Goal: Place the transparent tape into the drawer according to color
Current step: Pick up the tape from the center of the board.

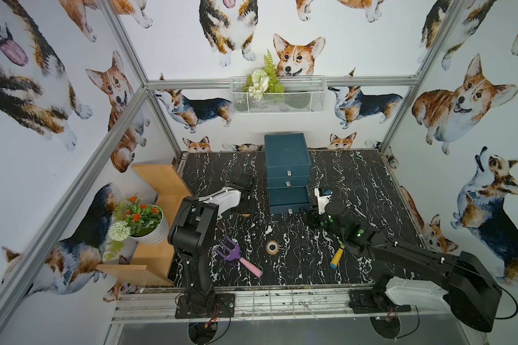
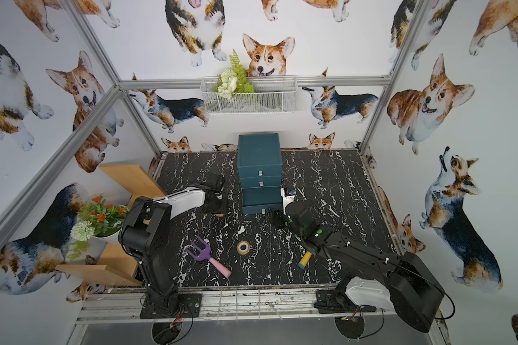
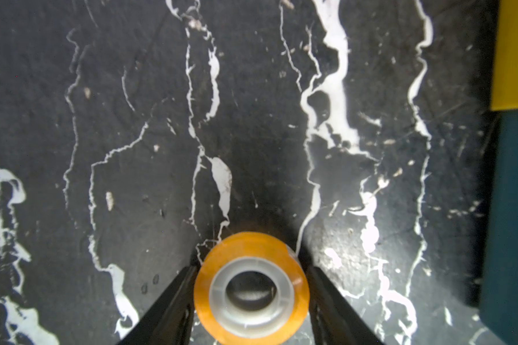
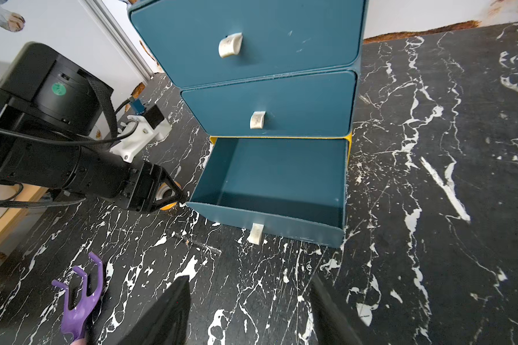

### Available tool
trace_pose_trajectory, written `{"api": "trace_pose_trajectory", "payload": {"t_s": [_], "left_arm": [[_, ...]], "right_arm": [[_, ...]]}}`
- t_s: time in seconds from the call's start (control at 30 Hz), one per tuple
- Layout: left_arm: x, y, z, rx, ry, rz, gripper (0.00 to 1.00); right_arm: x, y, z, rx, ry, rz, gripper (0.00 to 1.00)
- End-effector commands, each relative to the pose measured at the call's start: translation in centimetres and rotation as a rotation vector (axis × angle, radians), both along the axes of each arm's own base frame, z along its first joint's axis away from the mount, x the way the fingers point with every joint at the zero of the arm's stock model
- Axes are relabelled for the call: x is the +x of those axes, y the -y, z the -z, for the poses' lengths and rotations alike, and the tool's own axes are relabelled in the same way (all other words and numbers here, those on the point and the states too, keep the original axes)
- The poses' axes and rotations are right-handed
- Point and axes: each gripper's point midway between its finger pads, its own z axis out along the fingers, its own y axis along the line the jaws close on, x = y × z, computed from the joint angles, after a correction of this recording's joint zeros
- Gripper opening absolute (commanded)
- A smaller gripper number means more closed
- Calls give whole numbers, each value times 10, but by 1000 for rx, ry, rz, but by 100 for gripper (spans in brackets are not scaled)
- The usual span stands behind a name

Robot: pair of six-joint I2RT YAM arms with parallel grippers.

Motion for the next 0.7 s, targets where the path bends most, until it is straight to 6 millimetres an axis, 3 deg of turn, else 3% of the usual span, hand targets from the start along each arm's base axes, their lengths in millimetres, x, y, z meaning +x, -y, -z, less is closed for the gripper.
{"api": "trace_pose_trajectory", "payload": {"t_s": [0.0,0.37,0.67], "left_arm": [[-43,-6,17,11,-182,-3,59],[-30,-1,-15,-17,-104,-17,56],[-21,29,-73,-63,16,22,56]], "right_arm": [[4,-2,-9,27,21,11,68],[4,-2,-7,22,14,11,68],[5,-2,-9,24,19,13,68]]}}
